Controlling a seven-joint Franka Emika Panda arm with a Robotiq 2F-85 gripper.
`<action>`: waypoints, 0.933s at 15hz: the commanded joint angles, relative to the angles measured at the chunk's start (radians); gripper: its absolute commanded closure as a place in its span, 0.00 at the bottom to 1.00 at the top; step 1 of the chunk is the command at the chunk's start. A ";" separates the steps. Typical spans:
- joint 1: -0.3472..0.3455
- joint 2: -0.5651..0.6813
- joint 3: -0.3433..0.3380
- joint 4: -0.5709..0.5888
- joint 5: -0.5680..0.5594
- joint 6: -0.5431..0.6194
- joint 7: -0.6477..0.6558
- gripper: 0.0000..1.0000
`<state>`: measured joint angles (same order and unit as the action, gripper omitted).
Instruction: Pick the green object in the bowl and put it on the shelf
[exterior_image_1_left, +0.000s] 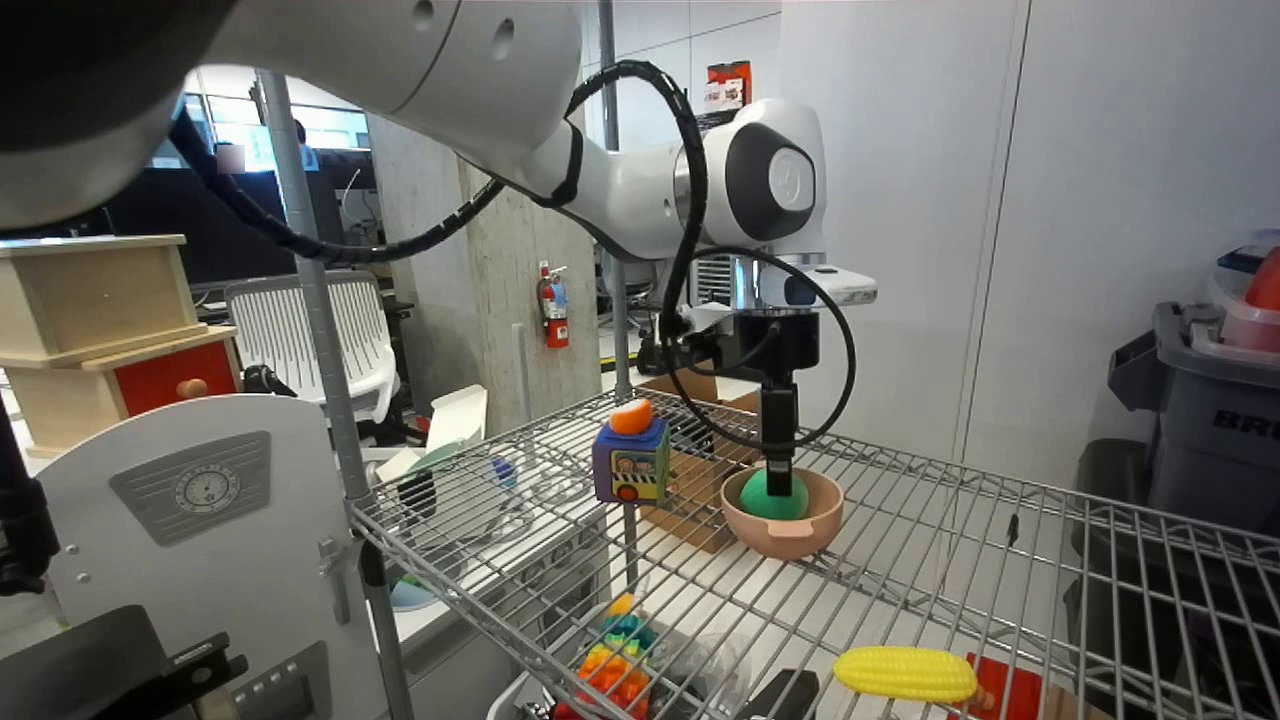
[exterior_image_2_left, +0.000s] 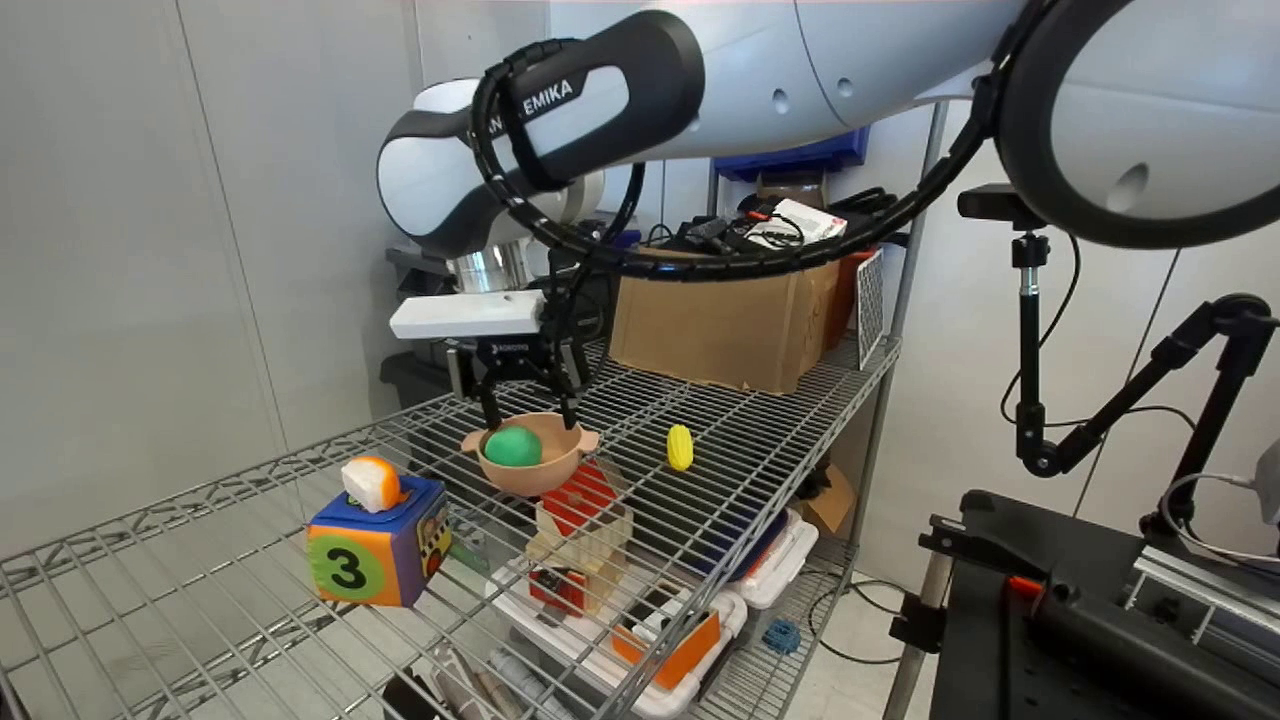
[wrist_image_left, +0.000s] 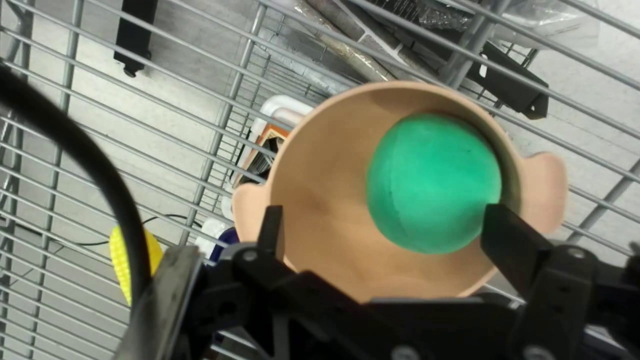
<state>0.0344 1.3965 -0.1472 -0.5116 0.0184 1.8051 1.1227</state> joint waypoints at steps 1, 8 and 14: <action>-0.007 0.069 0.007 0.110 -0.022 -0.053 0.019 0.00; 0.006 0.053 -0.013 0.058 -0.067 -0.023 0.065 0.32; 0.010 0.057 -0.030 0.062 -0.107 0.004 0.106 0.80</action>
<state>0.0358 1.4495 -0.1590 -0.4484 -0.0597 1.7907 1.1966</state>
